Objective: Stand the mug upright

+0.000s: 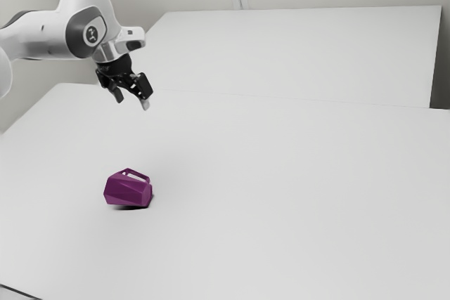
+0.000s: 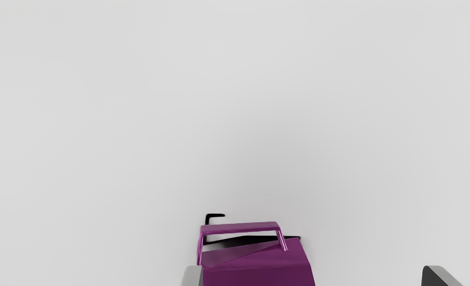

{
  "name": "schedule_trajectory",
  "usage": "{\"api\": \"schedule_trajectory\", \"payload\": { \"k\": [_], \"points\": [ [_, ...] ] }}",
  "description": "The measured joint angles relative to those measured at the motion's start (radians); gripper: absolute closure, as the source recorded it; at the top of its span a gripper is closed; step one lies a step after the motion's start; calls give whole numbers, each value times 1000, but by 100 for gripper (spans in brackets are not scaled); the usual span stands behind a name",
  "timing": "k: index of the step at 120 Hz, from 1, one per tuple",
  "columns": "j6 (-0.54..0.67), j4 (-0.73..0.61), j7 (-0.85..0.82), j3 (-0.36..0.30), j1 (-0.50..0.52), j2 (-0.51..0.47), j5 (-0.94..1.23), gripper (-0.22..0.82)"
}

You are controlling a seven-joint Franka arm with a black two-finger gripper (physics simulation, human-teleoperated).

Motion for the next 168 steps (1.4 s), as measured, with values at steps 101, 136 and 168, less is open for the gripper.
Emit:
{"api": "schedule_trajectory", "payload": {
  "k": [101,136,168],
  "points": [
    [-62,-129,449,159,250,196,-454,0],
    [-144,-192,592,204,255,260,-685,0],
    [-197,-238,654,222,254,267,-821,0]
  ]
}}
